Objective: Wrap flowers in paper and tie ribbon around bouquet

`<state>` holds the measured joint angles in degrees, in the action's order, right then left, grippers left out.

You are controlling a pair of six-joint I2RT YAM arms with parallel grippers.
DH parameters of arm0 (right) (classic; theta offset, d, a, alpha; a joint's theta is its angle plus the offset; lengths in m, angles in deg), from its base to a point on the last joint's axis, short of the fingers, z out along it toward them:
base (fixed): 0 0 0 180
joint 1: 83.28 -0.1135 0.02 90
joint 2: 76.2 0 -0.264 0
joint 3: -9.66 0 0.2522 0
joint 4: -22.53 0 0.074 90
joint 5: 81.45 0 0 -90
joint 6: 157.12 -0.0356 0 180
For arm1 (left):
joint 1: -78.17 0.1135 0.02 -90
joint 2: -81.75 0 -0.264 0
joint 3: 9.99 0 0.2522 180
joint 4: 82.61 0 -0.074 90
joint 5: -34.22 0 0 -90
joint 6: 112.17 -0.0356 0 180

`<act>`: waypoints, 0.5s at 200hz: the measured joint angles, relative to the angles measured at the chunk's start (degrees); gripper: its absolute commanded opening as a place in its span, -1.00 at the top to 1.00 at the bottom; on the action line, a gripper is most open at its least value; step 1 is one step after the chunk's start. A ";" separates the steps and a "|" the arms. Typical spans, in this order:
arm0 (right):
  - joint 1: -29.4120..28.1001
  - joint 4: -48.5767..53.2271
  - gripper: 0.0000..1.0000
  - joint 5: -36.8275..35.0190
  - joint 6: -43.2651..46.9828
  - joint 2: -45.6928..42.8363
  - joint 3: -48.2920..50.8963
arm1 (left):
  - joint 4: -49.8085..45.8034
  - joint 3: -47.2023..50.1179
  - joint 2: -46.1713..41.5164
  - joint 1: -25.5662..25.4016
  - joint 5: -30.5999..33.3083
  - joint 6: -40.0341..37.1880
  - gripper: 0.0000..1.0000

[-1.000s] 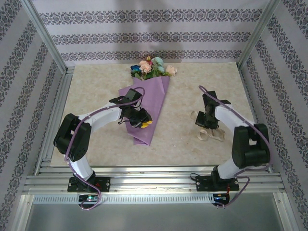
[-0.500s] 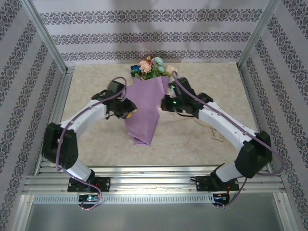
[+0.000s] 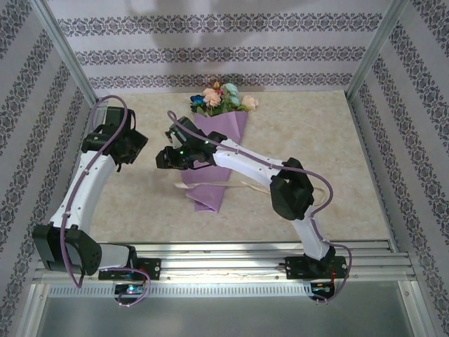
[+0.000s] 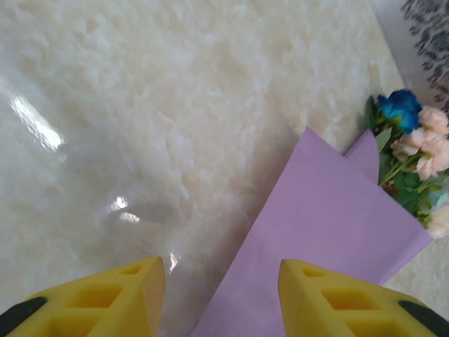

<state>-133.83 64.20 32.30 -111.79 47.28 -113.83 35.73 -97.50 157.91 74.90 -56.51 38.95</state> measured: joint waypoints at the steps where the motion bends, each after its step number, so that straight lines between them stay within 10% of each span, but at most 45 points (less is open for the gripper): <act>1: 0.04 0.09 0.07 0.00 0.04 0.00 0.09 | 0.00 0.02 0.07 0.00 -0.17 0.02 0.04; 37: 4.44 2.21 0.05 -1.18 -0.24 -9.42 12.15 | -0.39 1.99 2.58 -3.06 -8.02 3.19 -0.01; 100: 29.66 3.41 0.26 -7.48 -4.76 -39.43 44.50 | 4.59 2.29 16.68 -27.82 -18.80 19.23 -0.18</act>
<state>-104.17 67.61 24.83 -116.55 7.85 -69.33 40.32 -95.21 174.58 47.08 -75.31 58.19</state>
